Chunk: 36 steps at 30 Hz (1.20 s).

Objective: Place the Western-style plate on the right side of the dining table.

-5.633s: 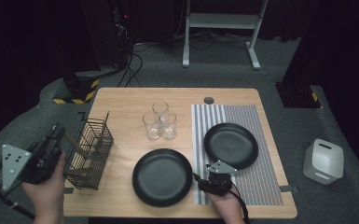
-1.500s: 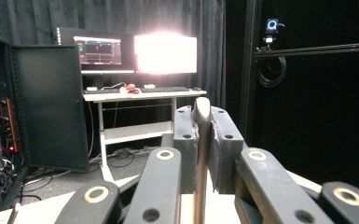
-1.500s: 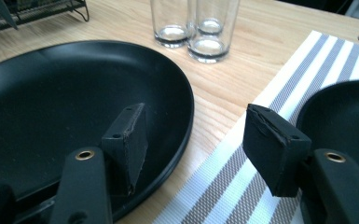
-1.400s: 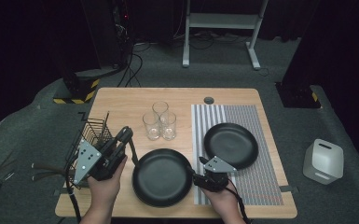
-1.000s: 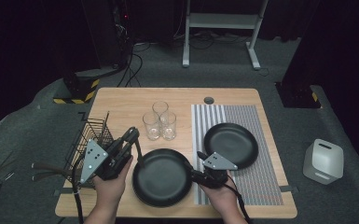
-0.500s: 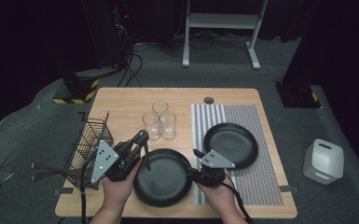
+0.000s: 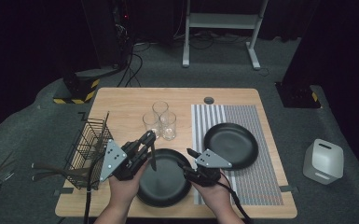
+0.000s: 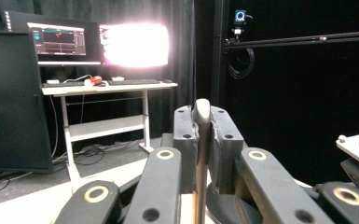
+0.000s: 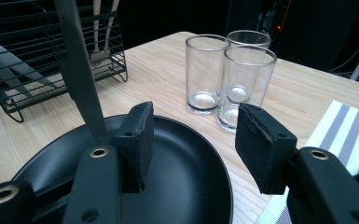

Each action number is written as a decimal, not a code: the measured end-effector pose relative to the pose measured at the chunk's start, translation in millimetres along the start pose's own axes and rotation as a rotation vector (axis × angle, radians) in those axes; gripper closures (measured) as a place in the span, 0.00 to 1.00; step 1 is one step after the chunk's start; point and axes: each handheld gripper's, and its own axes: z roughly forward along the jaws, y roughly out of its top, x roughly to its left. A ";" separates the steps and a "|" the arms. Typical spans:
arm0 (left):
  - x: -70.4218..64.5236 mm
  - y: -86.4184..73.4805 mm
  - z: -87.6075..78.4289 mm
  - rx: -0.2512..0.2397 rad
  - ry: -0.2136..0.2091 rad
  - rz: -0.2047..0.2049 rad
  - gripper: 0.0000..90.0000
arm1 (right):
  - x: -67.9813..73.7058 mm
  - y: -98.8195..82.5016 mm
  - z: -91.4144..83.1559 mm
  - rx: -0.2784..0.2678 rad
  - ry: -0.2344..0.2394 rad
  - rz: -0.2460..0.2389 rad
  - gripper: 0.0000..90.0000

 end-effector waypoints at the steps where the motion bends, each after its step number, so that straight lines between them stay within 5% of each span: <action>1: -0.3 -0.2 0.0 -0.001 -0.001 -0.001 0.92 | 1.0 0.5 0.4 -0.003 0.002 -0.001 0.53; 36: -25.4 -12.2 29.5 0.013 -0.082 -0.013 0.92 | 23.0 18.2 6.5 -0.064 0.086 -0.015 0.63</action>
